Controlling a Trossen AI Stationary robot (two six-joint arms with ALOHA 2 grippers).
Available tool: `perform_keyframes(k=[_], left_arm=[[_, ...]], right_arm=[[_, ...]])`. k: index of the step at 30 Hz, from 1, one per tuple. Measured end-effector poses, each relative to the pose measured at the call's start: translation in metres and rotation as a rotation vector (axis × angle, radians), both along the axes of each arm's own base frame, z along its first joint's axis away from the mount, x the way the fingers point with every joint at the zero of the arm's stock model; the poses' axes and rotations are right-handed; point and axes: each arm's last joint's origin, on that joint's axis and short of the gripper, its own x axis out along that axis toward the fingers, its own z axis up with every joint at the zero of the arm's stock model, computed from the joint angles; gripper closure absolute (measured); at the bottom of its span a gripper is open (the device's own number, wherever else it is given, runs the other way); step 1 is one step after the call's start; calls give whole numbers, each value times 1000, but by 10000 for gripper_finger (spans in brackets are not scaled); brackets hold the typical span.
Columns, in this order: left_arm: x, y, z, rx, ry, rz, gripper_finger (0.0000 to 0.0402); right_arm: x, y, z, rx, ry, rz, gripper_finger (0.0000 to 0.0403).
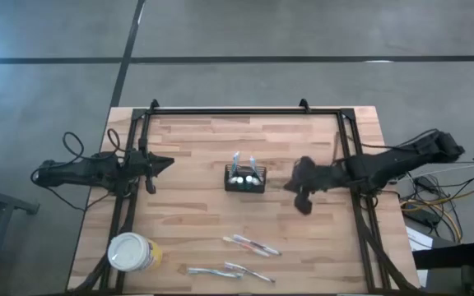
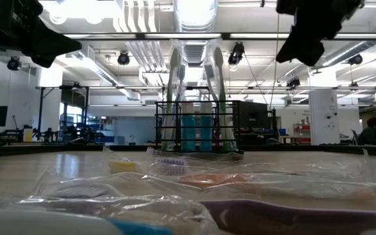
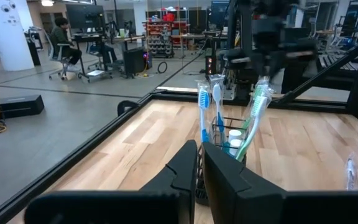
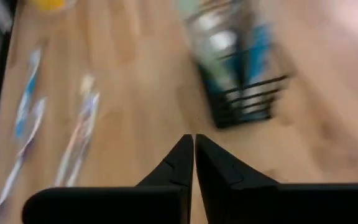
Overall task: Pick & Place toothbrushing station
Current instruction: Put the top purple toothbrush into the wire organizer
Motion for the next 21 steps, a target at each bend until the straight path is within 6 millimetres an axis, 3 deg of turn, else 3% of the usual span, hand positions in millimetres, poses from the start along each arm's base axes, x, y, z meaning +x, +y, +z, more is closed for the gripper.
perform_keyframes(k=[9, 17, 21], left_arm=[[0, 0, 0, -24, -6, 2, 369], [0, 0, 0, -50, -14, 5, 369], [0, 0, 0, -50, -14, 4, 369]], right_arm=[[60, 67, 2, -2, 231, 122, 282], [95, 114, -38, -10, 524, 27, 225], [106, 134, -56, -18, 569, 39, 216]])
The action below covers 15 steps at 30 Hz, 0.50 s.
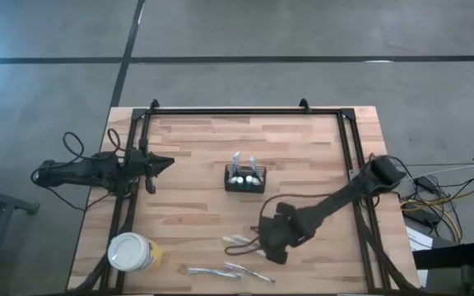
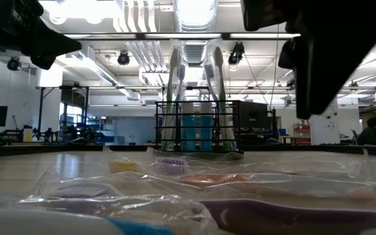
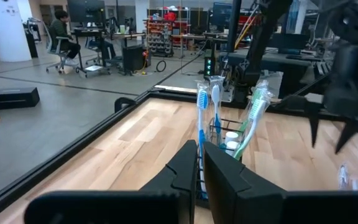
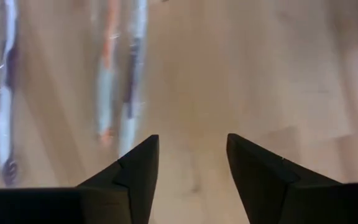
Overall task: Pick & Place toothbrushing station
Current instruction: Put the top purple toothbrush into the wire organizer
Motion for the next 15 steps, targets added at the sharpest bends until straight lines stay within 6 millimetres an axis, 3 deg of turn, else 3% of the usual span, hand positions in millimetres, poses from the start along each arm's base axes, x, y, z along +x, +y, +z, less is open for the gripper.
perform_keyframes(k=[6, 15], left_arm=[[0, 0, 0, -12, -3, 1, 369], [0, 0, 0, -16, -4, 1, 369]], right_arm=[[9, 19, -9, 47, 30, 41, 213], [10, 27, -31, 76, 107, 69, 213]])
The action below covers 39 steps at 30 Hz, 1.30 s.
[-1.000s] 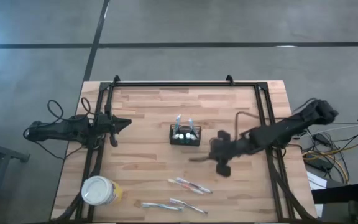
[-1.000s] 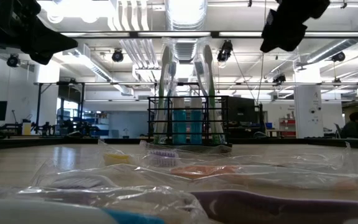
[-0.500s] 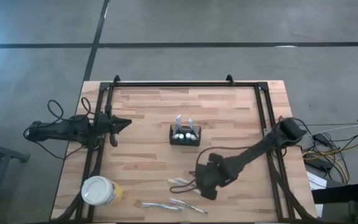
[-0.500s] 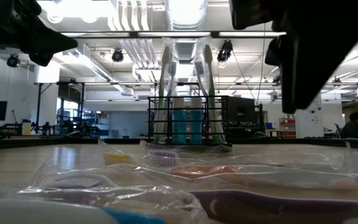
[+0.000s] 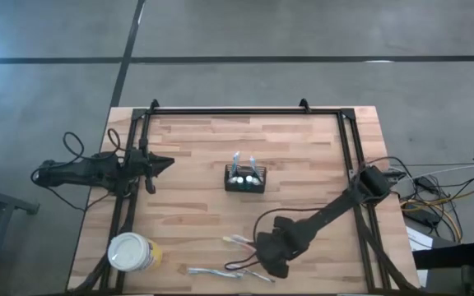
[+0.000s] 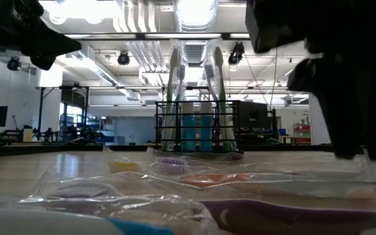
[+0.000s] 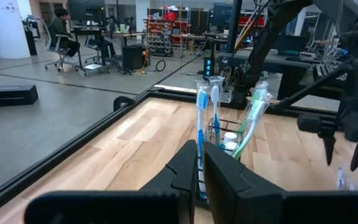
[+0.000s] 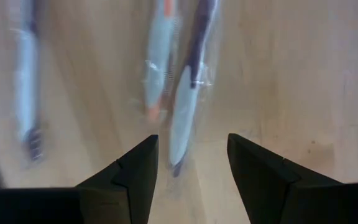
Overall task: Pick & Place toothbrushing station
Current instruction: Put the top purple toothbrush into the wire organizer
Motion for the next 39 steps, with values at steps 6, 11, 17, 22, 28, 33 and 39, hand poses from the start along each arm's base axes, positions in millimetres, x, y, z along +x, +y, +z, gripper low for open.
perform_keyframes(k=[6, 11, 17, 22, 28, 33, 39], left_arm=[[0, 0, 0, -1, 0, 0, 369], [0, 0, 0, -1, 0, 0, 369], [0, 0, 0, -2, -1, 0, 369], [0, 0, 0, -2, 0, 0, 369], [0, 0, 0, -1, 1, 0, 369], [0, 0, 0, -2, 3, 0, 369], [0, 0, 0, -24, -2, -8, 369]], right_arm=[[1, 0, -14, -21, 32, -2, 213], [1, 1, -21, -13, 60, 7, 229], [1, -1, -22, -13, 85, 12, 289], [-4, -7, -19, -31, 137, 15, 368], [-7, -14, -9, -39, 150, 21, 381], [-10, -19, 11, -83, 63, 12, 382], [-29, -35, 54, -169, -168, -24, 383]])
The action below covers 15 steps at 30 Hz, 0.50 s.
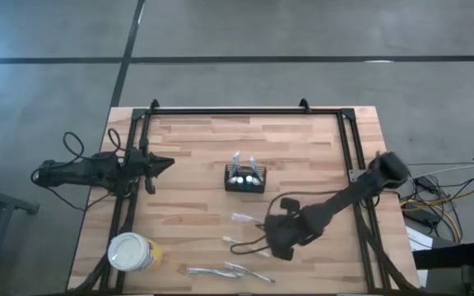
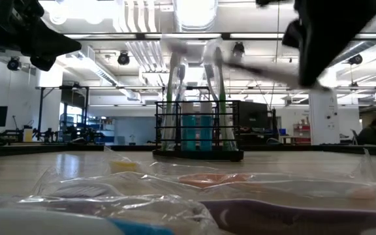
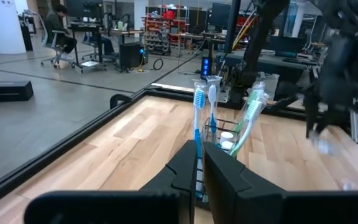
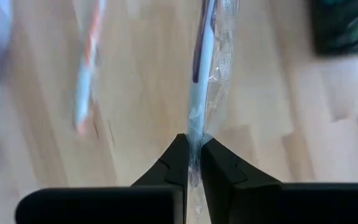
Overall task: Pick & Place toothbrushing station
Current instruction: Put the top purple toothbrush into the wire organizer
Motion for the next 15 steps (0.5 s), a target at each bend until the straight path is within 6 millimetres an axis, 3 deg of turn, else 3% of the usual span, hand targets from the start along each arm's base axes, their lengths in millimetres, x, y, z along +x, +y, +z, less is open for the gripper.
perform_keyframes(k=[5, 8, 15], left_arm=[[0, 0, 0, 0, 0, 0, 369], [0, 0, 0, 6, 2, -1, 369], [0, 0, 0, 6, 2, -1, 369]], right_arm=[[-26, -17, 23, 1, -322, 15, 384], [-36, -26, 23, -2, -538, 43, 384], [-68, -49, 9, -114, -827, 109, 385]])
